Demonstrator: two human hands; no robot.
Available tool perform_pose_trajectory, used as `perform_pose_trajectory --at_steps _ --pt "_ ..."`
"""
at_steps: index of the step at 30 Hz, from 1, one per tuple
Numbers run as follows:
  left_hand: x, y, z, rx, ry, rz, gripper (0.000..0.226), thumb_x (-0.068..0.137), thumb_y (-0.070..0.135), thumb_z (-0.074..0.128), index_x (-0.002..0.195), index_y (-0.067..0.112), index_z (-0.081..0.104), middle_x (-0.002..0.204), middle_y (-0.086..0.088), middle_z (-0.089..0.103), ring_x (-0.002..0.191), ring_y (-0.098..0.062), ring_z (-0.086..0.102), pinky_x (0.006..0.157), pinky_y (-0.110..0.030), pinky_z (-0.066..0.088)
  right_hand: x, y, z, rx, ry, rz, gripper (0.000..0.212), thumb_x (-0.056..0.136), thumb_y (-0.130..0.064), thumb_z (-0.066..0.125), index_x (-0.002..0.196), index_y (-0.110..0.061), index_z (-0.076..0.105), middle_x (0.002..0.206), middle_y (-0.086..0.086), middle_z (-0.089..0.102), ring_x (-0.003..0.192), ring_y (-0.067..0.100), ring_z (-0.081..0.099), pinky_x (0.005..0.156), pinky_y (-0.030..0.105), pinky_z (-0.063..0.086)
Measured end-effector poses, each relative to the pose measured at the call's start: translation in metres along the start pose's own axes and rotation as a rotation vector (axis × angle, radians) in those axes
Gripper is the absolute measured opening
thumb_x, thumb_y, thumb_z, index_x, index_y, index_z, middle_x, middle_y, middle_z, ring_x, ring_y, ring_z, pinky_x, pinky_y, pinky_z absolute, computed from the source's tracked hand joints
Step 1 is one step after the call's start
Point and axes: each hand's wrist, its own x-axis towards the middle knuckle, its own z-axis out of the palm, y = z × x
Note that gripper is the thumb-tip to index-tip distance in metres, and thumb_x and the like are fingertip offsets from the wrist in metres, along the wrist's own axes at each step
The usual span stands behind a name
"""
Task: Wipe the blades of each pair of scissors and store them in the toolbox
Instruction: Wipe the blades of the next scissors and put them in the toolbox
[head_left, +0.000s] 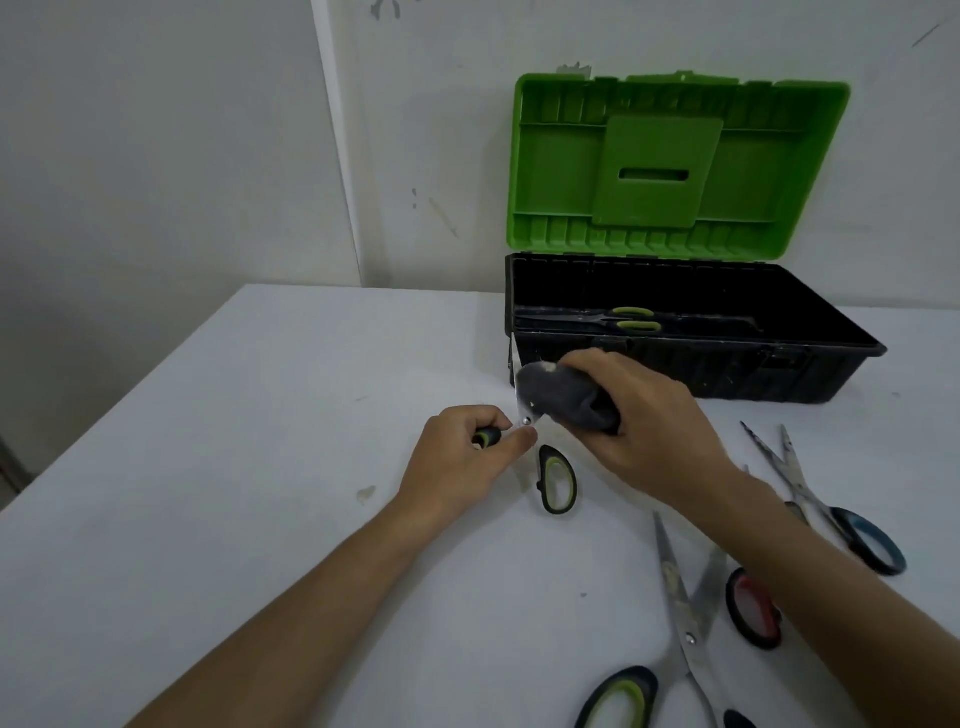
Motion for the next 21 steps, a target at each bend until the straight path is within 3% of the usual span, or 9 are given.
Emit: perform_pose_trajectory --at_steps 4,7,9,12,15,19,21 --pt "-0.001 -0.001 0.001 0.030 0.014 0.023 0.038 0.086 0.033 0.073 0.062 0.009 0.057 0.048 0.010 0.033 0.046 -0.009 0.028 0.050 -0.024 0.026 -0.005 0.006 0.008 -0.186 0.018 -0.032 0.050 0.084 -0.035 0.051 0.133 -0.029 0.058 0.095 -0.002 0.061 0.071 0.023 0.062 0.052 0.025 0.039" --pt "-0.001 -0.001 -0.001 0.017 0.024 0.023 0.038 0.085 0.034 0.074 0.064 0.006 0.059 0.050 0.008 0.034 0.048 -0.010 0.028 0.050 -0.023 0.025 0.004 0.014 -0.006 -0.166 0.098 0.129 0.053 0.081 -0.026 0.064 0.133 -0.035 0.056 0.100 -0.001 0.066 0.084 0.030 0.066 0.062 0.037 0.054" --pt "-0.001 0.000 0.000 0.017 0.015 0.018 0.037 0.086 0.035 0.073 0.065 0.007 0.060 0.050 0.009 0.035 0.047 -0.009 0.029 0.048 -0.022 0.026 0.006 0.015 -0.017 -0.115 0.138 0.173 0.054 0.083 -0.029 0.068 0.134 -0.037 0.054 0.108 -0.002 0.068 0.095 0.030 0.066 0.070 0.044 0.056" --pt "0.000 0.001 0.000 0.040 0.007 0.001 0.035 0.086 0.036 0.073 0.062 0.013 0.061 0.049 0.010 0.037 0.047 -0.009 0.031 0.049 -0.023 0.028 0.004 0.000 -0.018 -0.089 0.067 0.074 0.062 0.087 -0.040 0.064 0.145 -0.042 0.042 0.115 -0.005 0.067 0.098 0.025 0.065 0.070 0.042 0.055" --pt "0.000 0.000 0.000 0.057 0.005 0.011 0.035 0.085 0.035 0.073 0.062 0.013 0.059 0.048 0.010 0.036 0.047 -0.010 0.030 0.050 -0.024 0.028 0.001 -0.003 -0.005 -0.184 -0.040 0.031 0.068 0.091 -0.038 0.057 0.152 -0.047 0.027 0.114 -0.002 0.063 0.087 0.028 0.064 0.060 0.034 0.047" --pt "-0.002 -0.001 -0.001 0.039 -0.009 0.018 0.035 0.086 0.034 0.073 0.066 0.009 0.062 0.047 0.011 0.035 0.046 -0.008 0.030 0.051 -0.023 0.028 0.001 0.012 -0.006 -0.282 -0.014 0.110 0.061 0.090 -0.038 0.048 0.148 -0.046 0.035 0.117 0.001 0.062 0.076 0.035 0.065 0.056 0.036 0.050" --pt "-0.001 -0.001 -0.001 0.068 -0.018 0.032 0.033 0.085 0.035 0.073 0.066 0.009 0.065 0.046 0.011 0.036 0.046 -0.008 0.031 0.049 -0.020 0.027 -0.003 0.013 -0.010 -0.311 -0.045 0.115 0.057 0.092 -0.055 0.039 0.148 -0.047 0.033 0.117 -0.001 0.062 0.081 0.034 0.066 0.059 0.037 0.053"
